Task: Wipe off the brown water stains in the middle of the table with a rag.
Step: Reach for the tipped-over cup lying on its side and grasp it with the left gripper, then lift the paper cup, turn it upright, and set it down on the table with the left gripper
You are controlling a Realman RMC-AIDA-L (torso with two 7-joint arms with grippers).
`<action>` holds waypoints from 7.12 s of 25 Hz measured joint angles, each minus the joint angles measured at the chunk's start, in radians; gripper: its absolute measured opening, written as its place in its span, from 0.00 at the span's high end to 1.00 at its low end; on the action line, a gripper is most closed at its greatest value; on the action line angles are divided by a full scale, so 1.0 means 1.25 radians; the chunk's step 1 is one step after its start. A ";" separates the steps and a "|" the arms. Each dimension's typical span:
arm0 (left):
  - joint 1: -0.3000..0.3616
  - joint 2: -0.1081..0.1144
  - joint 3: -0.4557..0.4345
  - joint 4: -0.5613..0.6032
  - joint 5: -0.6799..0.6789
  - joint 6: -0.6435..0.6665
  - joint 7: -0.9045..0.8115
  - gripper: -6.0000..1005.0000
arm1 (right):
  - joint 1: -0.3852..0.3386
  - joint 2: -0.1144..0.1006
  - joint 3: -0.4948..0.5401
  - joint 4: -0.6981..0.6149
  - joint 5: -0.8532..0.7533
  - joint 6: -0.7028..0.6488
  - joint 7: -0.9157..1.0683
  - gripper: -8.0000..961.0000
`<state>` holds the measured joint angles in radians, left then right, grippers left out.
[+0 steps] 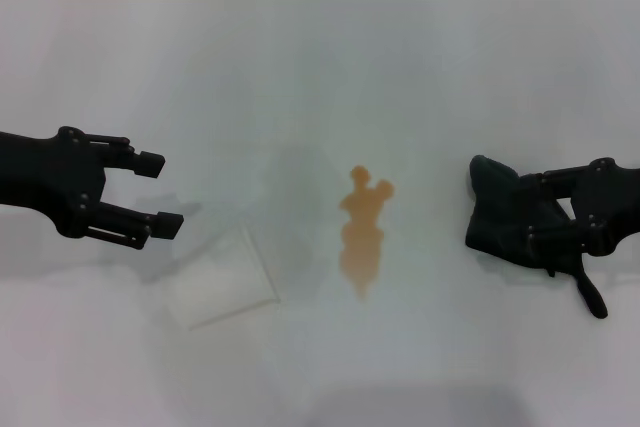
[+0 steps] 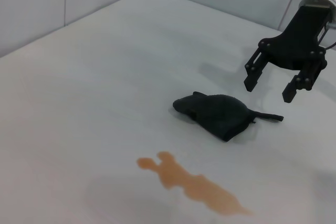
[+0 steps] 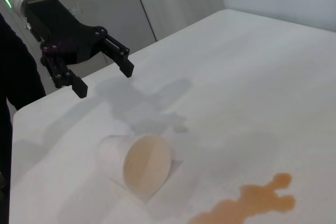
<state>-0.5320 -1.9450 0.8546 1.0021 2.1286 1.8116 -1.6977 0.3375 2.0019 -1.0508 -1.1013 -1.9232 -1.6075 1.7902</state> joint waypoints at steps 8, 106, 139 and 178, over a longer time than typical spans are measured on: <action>0.000 -0.002 -0.001 -0.001 0.000 0.000 0.000 0.13 | 0.000 0.000 0.000 0.000 -0.003 0.000 0.002 0.34; -0.288 -0.091 0.124 -0.102 0.433 -0.024 -0.121 0.13 | -0.002 0.006 -0.005 0.001 0.044 -0.027 -0.007 0.34; -0.288 -0.107 0.148 -0.164 0.419 -0.072 -0.112 0.13 | -0.006 0.006 -0.006 -0.004 0.045 -0.026 -0.008 0.34; -0.294 -0.106 0.162 -0.160 0.408 -0.102 -0.116 0.32 | -0.007 0.006 -0.003 -0.009 0.045 -0.027 -0.009 0.34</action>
<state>-0.8997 -2.0770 1.0573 0.8019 2.6382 1.6842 -1.8432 0.3283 2.0095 -1.0545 -1.1124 -1.8669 -1.6414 1.7795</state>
